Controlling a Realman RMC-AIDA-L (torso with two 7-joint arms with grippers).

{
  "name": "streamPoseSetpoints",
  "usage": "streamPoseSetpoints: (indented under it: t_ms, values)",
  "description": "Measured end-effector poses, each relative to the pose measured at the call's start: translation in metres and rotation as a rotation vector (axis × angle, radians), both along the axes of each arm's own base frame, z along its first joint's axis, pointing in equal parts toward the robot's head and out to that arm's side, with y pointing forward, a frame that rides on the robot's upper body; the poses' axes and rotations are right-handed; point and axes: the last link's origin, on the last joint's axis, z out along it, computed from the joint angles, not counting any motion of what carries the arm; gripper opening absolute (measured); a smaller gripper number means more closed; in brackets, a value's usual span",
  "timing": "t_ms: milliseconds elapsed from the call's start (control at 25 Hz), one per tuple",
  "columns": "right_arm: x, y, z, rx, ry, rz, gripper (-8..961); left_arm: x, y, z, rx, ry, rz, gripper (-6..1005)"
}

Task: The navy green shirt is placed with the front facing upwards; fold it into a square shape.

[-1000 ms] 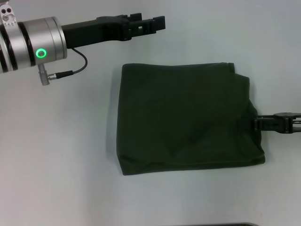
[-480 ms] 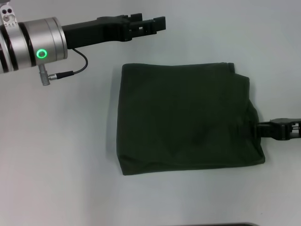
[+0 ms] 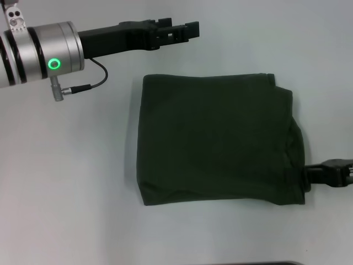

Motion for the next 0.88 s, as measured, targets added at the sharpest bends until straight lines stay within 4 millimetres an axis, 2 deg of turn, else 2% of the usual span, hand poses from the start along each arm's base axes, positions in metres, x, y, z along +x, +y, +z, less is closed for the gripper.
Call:
streamPoseSetpoints:
  t_ms: [240,560,680,880]
  values:
    - [0.006,-0.006,0.001,0.012,-0.005,-0.023,34,0.000,0.000,-0.001,0.000,0.000,0.002,913]
    - [0.010,-0.006,0.007,0.029,-0.011,-0.036,102,-0.001,0.001,-0.001,0.004,0.002,0.005,913]
    - [0.014,-0.006,0.016,0.072,-0.004,-0.053,246,-0.001,0.001,0.000,0.004,0.002,0.005,913]
    - [0.020,-0.001,0.047,0.206,0.036,-0.079,459,-0.001,0.002,0.001,0.006,0.003,0.004,913]
